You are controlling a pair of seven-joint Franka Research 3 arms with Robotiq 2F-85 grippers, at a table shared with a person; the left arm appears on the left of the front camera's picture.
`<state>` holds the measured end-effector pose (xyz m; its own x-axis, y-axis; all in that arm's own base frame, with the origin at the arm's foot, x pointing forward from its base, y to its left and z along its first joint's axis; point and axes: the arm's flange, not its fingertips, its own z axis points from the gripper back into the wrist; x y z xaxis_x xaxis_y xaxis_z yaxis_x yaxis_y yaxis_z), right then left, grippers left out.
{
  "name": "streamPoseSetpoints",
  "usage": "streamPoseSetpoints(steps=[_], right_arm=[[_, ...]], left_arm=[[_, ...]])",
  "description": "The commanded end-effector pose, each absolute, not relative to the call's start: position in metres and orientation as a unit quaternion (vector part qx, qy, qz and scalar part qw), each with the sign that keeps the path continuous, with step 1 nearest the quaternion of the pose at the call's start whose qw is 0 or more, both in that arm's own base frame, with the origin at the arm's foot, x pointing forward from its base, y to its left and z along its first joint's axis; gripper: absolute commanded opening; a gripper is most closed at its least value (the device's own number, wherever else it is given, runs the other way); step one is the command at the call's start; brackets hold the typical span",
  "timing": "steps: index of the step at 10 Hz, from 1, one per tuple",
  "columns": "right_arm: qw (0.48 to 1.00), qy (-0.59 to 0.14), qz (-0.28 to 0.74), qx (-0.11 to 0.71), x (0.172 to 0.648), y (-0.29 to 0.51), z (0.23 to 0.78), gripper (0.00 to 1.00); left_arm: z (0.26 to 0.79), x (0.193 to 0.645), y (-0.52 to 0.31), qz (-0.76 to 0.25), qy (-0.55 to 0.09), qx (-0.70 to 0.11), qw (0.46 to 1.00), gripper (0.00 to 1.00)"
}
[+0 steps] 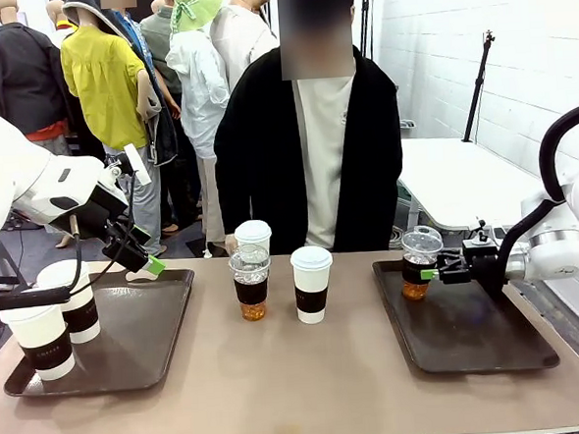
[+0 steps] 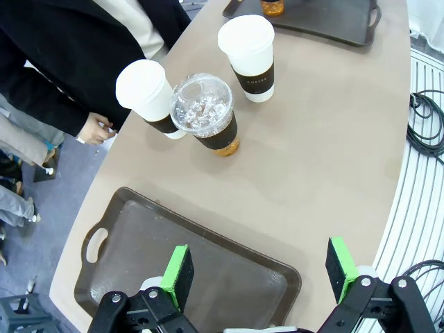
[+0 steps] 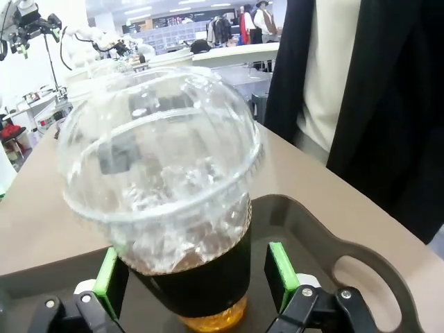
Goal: Distribute the coffee onto the tray.
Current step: Pick up one iced Americano and place it on the right Handle tray, then pick up another iced Americano from the middle of the table and place it on the right Handle tray.
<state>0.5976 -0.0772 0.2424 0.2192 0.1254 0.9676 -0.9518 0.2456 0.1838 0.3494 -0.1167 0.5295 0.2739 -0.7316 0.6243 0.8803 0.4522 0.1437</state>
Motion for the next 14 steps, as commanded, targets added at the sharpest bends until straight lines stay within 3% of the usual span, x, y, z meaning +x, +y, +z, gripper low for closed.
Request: streamPoseSetpoints(steps=[1, 7, 8, 14], right_arm=[[0.647, -0.463, 0.401, 0.454, 0.577, -0.087, 0.248, 1.00], [0.670, -0.479, 0.356, 0.441, 0.531, -0.107, 0.243, 1.00], [0.659, -0.464, 0.377, 0.457, 0.547, -0.107, 0.240, 1.00], [0.669, -0.449, 0.377, 0.456, 0.535, -0.100, 0.242, 1.00]], left_arm=[[0.528, 0.351, -0.114, -0.517, -0.320, -0.125, 0.784, 1.00], [0.528, 0.351, -0.114, -0.517, -0.320, -0.125, 0.784, 1.00], [0.528, 0.351, -0.114, -0.517, -0.320, -0.125, 0.784, 1.00], [0.528, 0.351, -0.114, -0.517, -0.320, -0.125, 0.784, 1.00]])
